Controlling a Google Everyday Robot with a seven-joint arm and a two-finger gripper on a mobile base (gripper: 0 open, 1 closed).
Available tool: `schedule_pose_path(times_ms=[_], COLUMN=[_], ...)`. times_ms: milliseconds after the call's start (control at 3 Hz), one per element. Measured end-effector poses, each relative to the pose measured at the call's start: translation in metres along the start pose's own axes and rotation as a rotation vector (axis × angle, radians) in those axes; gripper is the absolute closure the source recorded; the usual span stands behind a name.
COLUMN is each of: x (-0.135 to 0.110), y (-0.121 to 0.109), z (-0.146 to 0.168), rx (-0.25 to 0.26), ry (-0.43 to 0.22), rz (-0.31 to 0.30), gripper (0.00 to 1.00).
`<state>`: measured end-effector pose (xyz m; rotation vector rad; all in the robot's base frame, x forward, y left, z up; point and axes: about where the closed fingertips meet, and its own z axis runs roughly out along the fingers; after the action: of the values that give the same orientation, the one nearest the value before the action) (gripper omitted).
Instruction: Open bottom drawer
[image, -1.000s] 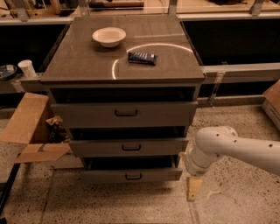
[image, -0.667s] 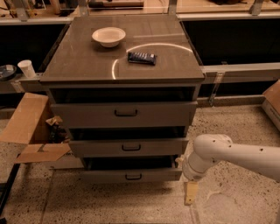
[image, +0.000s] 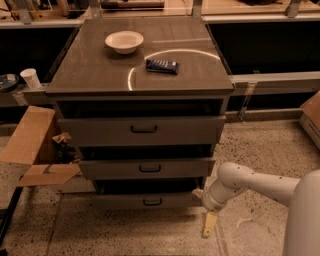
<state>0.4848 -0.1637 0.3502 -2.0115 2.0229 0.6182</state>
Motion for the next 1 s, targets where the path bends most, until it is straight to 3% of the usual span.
schedule_pose_path(times_ms=[667,1000], x=[0.004,0.03], y=[-0.006,-0.03], z=[0.013,0.056], rx=[0.01,-0.022], ry=[0.036,0.067], rz=[-0.021,-0.113], gripper=[0.0,0.0])
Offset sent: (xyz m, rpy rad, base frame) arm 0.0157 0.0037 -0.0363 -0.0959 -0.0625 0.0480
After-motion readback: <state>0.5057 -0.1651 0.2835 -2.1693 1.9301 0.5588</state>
